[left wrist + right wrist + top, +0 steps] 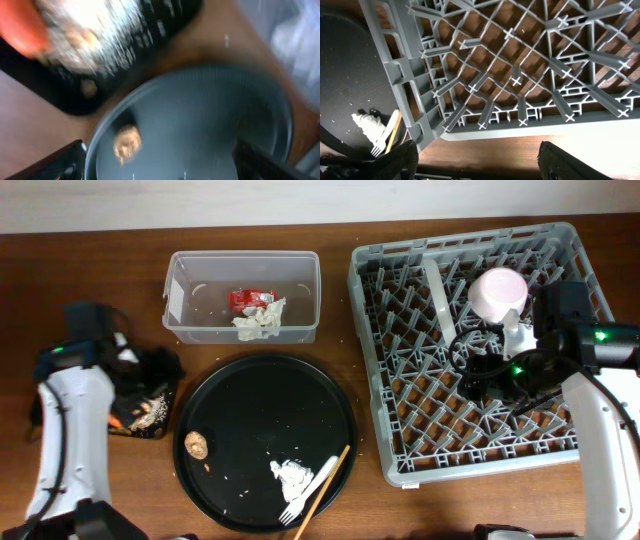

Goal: Sort waste into correct bins and load items into the dishwasher rack
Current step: 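Return the left gripper to the round tray and grasp the brown mushroom, then drop the mushroom onto the black tray with the left gripper, then grasp the white tissue on the round tray with the left gripper, then carry the tissue to the clear bin and release it, then reach the right gripper to the round tray and grasp the wooden chopstick, then carry the chopstick into the rack and release it upright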

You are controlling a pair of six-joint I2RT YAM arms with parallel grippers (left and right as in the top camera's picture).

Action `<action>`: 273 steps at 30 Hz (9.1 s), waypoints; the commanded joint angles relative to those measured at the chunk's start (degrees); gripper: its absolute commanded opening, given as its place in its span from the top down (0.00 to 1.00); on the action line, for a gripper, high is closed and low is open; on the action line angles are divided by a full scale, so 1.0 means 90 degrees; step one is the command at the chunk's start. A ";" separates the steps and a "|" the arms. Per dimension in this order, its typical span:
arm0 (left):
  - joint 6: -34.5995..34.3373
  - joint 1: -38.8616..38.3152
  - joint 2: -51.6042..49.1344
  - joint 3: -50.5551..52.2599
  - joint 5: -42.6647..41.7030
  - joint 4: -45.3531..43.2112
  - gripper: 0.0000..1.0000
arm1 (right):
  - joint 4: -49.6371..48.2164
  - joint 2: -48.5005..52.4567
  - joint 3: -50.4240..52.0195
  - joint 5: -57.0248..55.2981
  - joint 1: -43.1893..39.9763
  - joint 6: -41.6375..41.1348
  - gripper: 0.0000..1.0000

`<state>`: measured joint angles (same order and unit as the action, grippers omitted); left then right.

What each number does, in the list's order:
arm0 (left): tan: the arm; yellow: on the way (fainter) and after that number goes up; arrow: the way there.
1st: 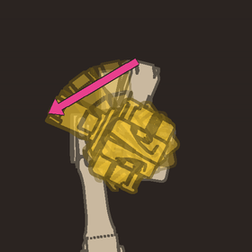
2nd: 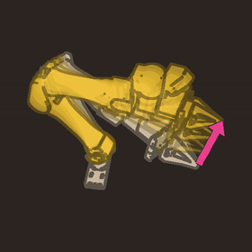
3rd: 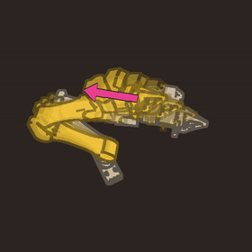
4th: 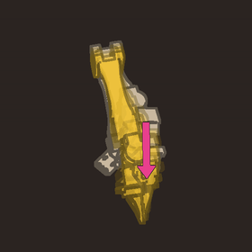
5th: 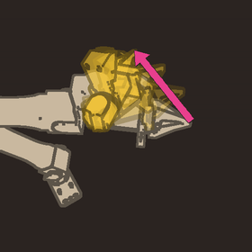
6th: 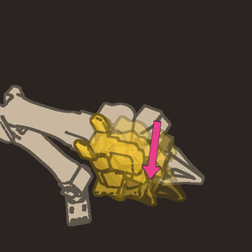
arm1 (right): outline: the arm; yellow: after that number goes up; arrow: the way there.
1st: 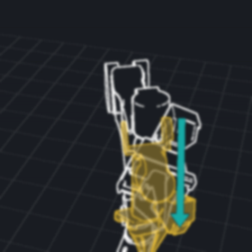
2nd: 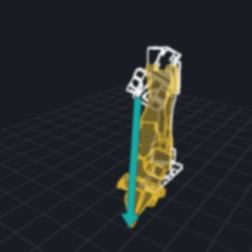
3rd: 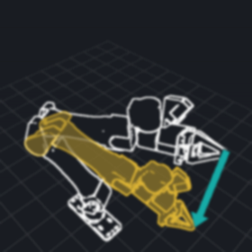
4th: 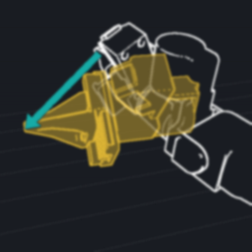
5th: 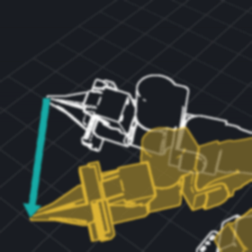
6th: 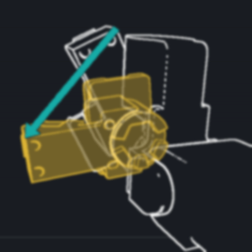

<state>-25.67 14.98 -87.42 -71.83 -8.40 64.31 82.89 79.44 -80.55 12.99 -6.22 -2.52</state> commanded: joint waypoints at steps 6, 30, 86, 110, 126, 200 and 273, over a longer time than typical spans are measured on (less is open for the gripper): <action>0.0226 -0.1542 0.0066 0.1086 0.0799 0.0928 0.06 | 0.0010 -0.0036 0.0005 -0.0012 0.0034 0.0092 0.20; 0.0151 -0.1535 0.0061 0.2990 0.0821 -0.1855 0.70 | 0.0029 -0.0036 0.0005 -0.0015 0.0034 0.0095 0.20; 0.0478 0.1824 -0.1205 0.0908 0.1336 -0.3934 0.68 | 0.0097 -0.0036 0.0005 -0.0012 0.0034 0.0138 0.20; 0.0678 -0.1814 -0.0233 0.0495 -0.0306 -0.0967 0.14 | 0.0124 -0.0036 0.0005 -0.0015 0.0034 0.0141 0.18; -0.0311 -0.5401 -0.0544 0.2200 -0.0214 -0.0758 0.06 | 0.0199 -0.0036 0.0005 -0.0012 0.0034 0.0141 0.18; 0.1163 -0.1282 -0.0641 -0.0544 0.0525 0.0680 0.01 | -0.3405 0.1219 0.2242 0.1052 0.6790 -0.4680 0.13; 0.1171 -0.1270 -0.0644 -0.0432 0.0532 0.0665 0.01 | -0.4568 0.3118 0.1455 -0.0510 0.5731 -0.4082 0.64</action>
<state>-14.57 3.51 -93.23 -76.20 -3.07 70.28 41.67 107.09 -67.02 5.21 45.36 -41.12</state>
